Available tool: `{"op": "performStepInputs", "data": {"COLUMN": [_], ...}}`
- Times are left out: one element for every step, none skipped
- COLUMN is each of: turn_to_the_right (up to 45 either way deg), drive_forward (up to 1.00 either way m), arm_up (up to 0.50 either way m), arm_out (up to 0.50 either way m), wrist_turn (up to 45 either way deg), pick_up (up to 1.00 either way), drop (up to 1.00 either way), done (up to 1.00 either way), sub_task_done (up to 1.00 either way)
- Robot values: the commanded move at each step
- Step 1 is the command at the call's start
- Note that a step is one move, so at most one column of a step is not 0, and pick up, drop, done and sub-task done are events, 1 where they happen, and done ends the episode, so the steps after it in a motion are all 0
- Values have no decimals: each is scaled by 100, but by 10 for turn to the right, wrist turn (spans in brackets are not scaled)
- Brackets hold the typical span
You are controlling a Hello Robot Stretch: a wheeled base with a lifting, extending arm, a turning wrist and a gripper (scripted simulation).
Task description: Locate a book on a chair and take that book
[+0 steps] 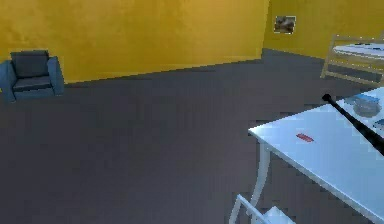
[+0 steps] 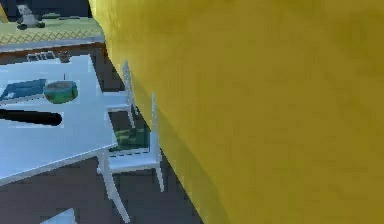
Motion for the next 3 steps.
{"op": "performStepInputs", "data": {"turn_to_the_right": [-180, 450, 450], "drive_forward": [0, 0, 0], "arm_up": [0, 0, 0], "arm_out": [0, 0, 0], "wrist_turn": [0, 0, 0], "pick_up": [0, 0, 0], "drop": [0, 0, 0], "done": [0, 0, 0], "sub_task_done": [0, 0, 0]}}
